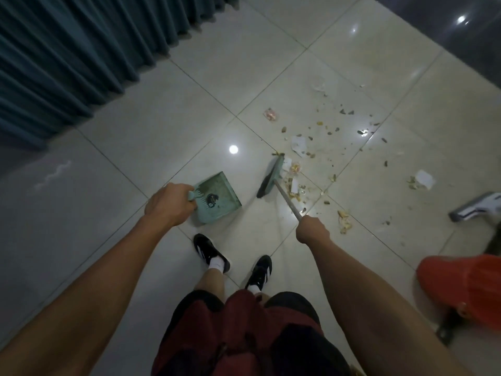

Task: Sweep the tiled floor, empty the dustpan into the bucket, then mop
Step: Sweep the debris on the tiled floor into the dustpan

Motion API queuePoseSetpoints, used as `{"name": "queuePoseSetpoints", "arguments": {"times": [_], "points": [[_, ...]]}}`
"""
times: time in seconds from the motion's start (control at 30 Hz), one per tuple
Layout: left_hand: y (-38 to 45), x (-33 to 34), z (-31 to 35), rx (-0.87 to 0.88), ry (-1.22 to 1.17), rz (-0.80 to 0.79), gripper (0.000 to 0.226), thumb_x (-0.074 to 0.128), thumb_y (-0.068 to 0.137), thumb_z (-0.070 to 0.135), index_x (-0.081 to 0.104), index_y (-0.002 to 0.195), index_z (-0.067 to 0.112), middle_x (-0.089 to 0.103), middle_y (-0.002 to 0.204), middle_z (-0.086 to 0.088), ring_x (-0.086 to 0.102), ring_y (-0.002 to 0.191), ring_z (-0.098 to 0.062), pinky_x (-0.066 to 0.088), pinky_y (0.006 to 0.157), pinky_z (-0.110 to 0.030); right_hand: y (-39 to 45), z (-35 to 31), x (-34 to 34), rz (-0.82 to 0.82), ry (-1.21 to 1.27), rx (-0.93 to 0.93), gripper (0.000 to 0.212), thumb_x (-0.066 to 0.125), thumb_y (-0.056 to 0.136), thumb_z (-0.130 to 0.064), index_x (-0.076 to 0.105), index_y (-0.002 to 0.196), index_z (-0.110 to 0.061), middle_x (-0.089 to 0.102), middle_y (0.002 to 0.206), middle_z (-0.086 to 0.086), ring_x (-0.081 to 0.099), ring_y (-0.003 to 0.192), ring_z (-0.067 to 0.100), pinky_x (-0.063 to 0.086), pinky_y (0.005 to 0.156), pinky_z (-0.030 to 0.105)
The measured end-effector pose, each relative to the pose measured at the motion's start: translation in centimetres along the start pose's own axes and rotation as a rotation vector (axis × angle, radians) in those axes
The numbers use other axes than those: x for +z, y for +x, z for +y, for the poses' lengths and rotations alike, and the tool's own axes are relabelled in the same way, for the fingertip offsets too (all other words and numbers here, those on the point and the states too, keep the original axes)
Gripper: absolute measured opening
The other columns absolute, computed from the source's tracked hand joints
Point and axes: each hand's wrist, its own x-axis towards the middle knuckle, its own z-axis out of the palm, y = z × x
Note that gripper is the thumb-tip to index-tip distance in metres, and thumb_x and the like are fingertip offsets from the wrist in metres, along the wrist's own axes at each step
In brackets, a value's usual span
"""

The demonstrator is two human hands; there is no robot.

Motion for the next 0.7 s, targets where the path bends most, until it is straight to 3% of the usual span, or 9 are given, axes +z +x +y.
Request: {"name": "queuePoseSetpoints", "arguments": {"times": [0.33, 0.43, 0.57, 0.7], "points": [[-2.2, 1.1, 3.6, 0.011, -0.001, 0.016, 0.02, 0.066, 0.088, 0.028, 0.058, 0.07, 0.028, 0.063, 0.076, 0.0, 0.062, 0.072, -0.028, 0.047, 0.061, -0.029, -1.1, 2.7, -0.6, 0.05, -0.001, -0.083, 0.038, 0.046, 0.092, -0.005, 0.054, 0.129, -0.008, 0.062, 0.108, 0.011, 0.063, 0.097, 0.028, 0.051, 0.076, 0.036], [-2.7, 0.9, 2.3, -0.023, -0.013, 0.041, 0.018, 0.066, 0.088, 0.03, 0.06, 0.071, 0.026, 0.064, 0.077, -0.001, 0.062, 0.071, -0.028, 0.047, 0.061, -0.029, -1.1, 1.0, -0.6, 0.03, 0.015, -0.102, 0.03, 0.047, 0.092, -0.007, 0.055, 0.121, -0.007, 0.061, 0.108, 0.01, 0.064, 0.096, 0.028, 0.055, 0.079, 0.037], [-3.3, 0.3, -0.7, -0.075, -0.039, 0.058, 0.009, 0.065, 0.089, 0.031, 0.068, 0.083, 0.025, 0.065, 0.079, 0.0, 0.061, 0.071, -0.026, 0.042, 0.058, -0.028, -0.7, -2.8, 0.3, 0.015, 0.02, -0.135, 0.026, 0.046, 0.094, -0.011, 0.056, 0.118, -0.007, 0.049, 0.085, 0.003, 0.061, 0.084, 0.025, 0.06, 0.077, 0.042], [-3.6, -0.6, -5.3, -0.144, -0.079, 0.073, 0.007, 0.064, 0.087, 0.031, 0.068, 0.084, 0.025, 0.065, 0.08, -0.002, 0.063, 0.072, -0.028, 0.047, 0.06, -0.029, -0.9, -7.8, 1.4, -0.024, 0.016, -0.191, 0.027, 0.046, 0.094, -0.016, 0.056, 0.118, -0.008, 0.054, 0.094, 0.006, 0.065, 0.09, 0.028, 0.061, 0.079, 0.045]]}}
